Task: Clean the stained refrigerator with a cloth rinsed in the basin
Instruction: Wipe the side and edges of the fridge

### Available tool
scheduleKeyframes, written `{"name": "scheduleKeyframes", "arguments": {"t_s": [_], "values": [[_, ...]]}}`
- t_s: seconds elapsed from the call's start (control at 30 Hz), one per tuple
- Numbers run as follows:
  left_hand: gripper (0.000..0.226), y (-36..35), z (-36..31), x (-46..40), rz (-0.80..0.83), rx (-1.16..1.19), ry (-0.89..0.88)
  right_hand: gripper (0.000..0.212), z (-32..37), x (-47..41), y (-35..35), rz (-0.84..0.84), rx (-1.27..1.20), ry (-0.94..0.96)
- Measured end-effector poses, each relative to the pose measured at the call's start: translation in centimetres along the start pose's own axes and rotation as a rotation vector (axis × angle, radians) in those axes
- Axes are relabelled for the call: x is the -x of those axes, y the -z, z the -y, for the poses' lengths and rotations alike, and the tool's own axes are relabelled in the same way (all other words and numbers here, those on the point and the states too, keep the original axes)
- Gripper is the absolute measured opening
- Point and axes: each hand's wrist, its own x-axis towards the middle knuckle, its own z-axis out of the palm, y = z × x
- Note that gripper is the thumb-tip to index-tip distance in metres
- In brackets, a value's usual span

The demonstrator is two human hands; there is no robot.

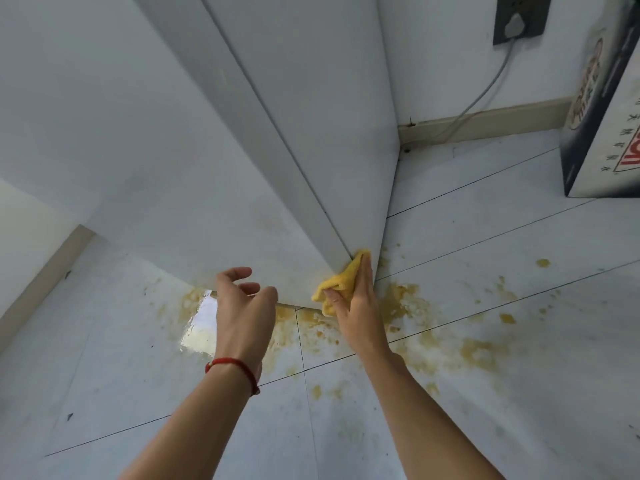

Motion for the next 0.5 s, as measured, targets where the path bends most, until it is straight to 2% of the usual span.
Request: {"name": "scheduleKeyframes", "arguments": {"t_s": [0.13, 0.23, 0.3, 0.37, 0.43, 0.5], "values": [[0.042, 1.9, 0.1, 1.2, 0.044, -0.076, -0.035, 0.127, -1.7, 0.2, 0.1, 0.088, -0.022, -0.144], [0.042, 2.6, 0.1, 1.9, 0.063, -0.072, -0.018, 0.130, -2.3, 0.4, 0.7, 0.188, -0.073, -0.289], [0.043, 3.1, 0.1, 2.3, 0.080, -0.081, -0.023, 0.130, -2.4, 0.5, 0.9, 0.186, -0.126, -0.355], [0.044, 3.7, 0.1, 2.4, 0.086, -0.090, -0.038, 0.112, -2.1, 0.6, 1.3, 0.195, -0.135, -0.407], [0.043, 4.3, 0.0, 2.8, 0.080, -0.088, -0.046, 0.070, -1.8, 0.9, 1.4, 0.187, -0.117, -0.447], [0.043, 4.4, -0.1, 3.0, 0.092, -0.085, -0.046, 0.045, -1.0, 1.4, 0.8, 0.123, -0.064, -0.470]]}}
